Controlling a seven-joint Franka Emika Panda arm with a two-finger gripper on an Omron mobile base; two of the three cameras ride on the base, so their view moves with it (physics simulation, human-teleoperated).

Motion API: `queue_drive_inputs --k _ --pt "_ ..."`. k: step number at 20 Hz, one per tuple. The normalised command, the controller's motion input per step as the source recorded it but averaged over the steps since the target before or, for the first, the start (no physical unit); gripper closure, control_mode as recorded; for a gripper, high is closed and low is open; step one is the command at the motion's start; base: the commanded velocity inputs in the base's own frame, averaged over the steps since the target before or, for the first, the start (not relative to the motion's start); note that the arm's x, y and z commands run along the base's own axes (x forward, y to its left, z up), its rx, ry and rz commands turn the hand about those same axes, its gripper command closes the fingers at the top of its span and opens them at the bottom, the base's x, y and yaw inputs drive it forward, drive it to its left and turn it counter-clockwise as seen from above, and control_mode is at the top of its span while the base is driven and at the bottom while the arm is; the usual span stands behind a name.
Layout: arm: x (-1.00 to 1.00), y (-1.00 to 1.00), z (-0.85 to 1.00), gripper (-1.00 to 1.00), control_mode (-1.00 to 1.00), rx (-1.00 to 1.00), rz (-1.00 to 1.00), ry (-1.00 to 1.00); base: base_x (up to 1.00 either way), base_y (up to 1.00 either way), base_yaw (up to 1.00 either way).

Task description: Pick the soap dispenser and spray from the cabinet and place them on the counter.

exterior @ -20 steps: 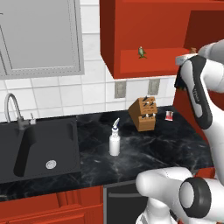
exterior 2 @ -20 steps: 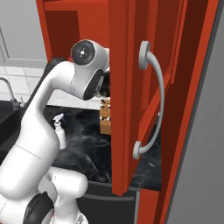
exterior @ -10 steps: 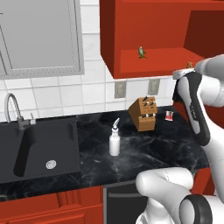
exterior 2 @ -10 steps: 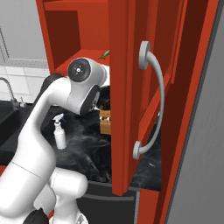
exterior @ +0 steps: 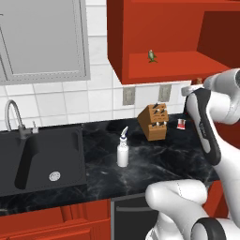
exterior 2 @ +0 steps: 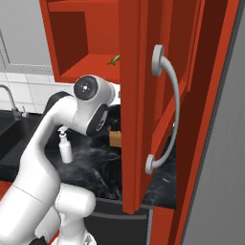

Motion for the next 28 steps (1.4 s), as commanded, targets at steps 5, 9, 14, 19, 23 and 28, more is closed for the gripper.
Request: queue_drive_inputs --k 5,9,14,19,23,28 --pt "-0.01 0.04 -0.42 1.0 -1.0 0.0 0.0 0.08 0.0 0.0 0.0" --pt "0.0 0.06 -0.47 1.0 -1.0 0.0 0.0 0.09 0.0 0.0 0.0" --pt "0.0 0.02 -0.49 1.0 -1.0 0.0 0.0 0.02 0.0 0.0 0.0" --pt "0.0 0.02 -0.47 1.0 -1.0 0.0 0.0 0.01 0.0 0.0 0.0" --pt "0.0 0.06 -0.42 1.0 -1.0 0.0 0.0 0.0 0.0 0.0 0.0" --pt "0.0 0.05 -0.21 1.0 -1.0 0.0 0.0 0.0 0.0 0.0 0.0"
